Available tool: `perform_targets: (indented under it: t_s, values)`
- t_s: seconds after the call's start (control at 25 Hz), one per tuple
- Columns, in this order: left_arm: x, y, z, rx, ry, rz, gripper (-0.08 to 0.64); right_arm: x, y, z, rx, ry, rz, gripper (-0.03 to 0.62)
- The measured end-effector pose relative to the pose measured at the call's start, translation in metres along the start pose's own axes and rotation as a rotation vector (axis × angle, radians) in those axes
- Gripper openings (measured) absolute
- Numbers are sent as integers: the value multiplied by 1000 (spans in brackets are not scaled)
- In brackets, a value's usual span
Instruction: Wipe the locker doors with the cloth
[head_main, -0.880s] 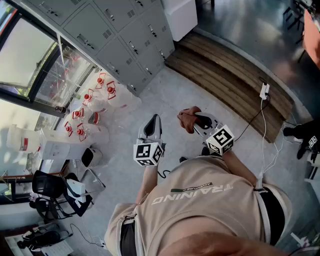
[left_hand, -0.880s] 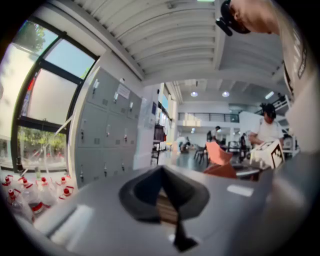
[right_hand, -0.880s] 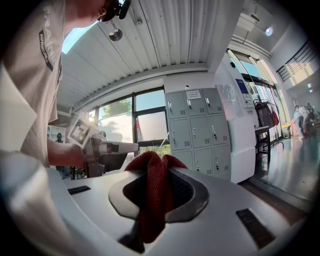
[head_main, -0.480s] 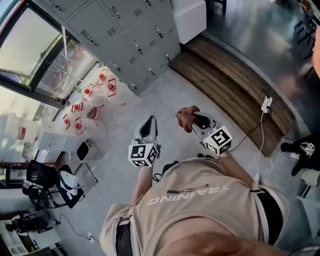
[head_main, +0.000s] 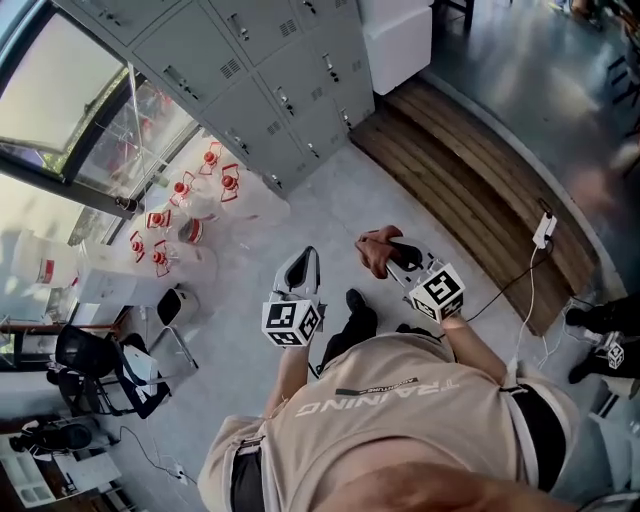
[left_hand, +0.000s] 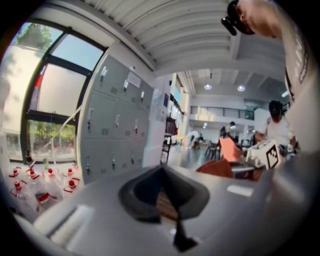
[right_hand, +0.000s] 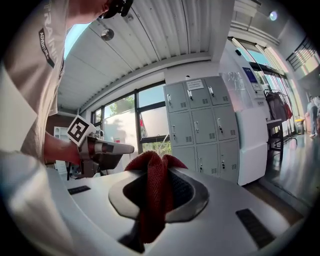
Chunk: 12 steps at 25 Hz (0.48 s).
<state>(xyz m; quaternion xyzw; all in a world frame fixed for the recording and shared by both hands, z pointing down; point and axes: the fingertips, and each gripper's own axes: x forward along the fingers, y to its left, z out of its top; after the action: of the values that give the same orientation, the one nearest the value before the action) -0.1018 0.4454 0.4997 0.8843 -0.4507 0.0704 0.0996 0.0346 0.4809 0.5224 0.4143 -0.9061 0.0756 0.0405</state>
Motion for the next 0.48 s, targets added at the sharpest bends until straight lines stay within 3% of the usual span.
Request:
perform_targets:
  t_s: [0.24, 0.48]
  values:
    - [59, 63, 26, 17, -20, -32, 6, 72, -28, 20, 20, 22, -13, 46]
    - [113, 134, 52, -18, -50, -66, 6, 148, -58, 44, -19, 48, -35, 46]
